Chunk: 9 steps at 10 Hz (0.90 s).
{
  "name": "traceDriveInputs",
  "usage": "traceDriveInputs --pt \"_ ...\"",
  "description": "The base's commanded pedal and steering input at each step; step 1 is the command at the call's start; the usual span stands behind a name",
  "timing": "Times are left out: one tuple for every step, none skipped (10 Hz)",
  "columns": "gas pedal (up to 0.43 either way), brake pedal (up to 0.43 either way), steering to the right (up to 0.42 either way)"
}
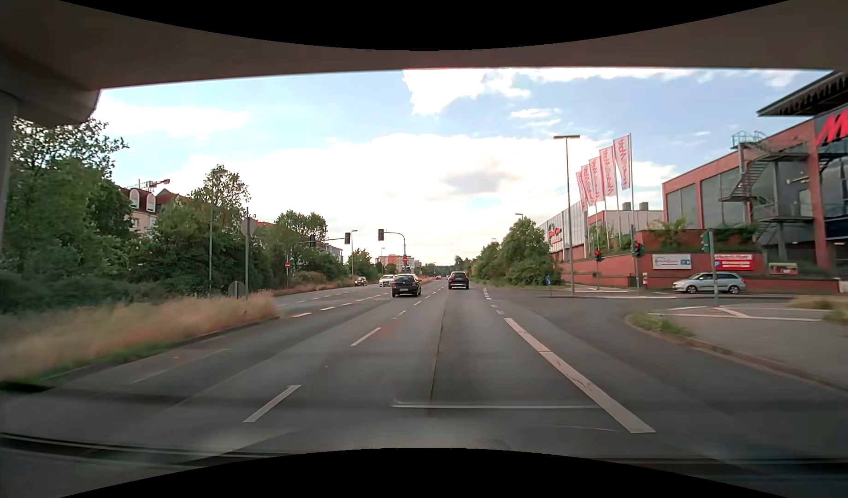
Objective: Follow the waypoints while adhering to traffic rules and regulations
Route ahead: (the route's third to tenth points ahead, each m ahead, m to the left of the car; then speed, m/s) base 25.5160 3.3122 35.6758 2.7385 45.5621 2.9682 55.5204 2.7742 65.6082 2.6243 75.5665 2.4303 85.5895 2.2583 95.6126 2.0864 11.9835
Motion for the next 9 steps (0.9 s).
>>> traceDriveInputs --pt "0.047 0.000 0.002" --pt "0.047 0.000 0.002" --pt "0.047 0.000 0.002" --pt "0.047 0.000 0.002" --pt "0.047 0.000 0.002" --pt "0.059 0.000 0.002" --pt "0.059 0.000 0.002" --pt "0.059 0.000 0.002" --pt "0.059 0.000 0.001"
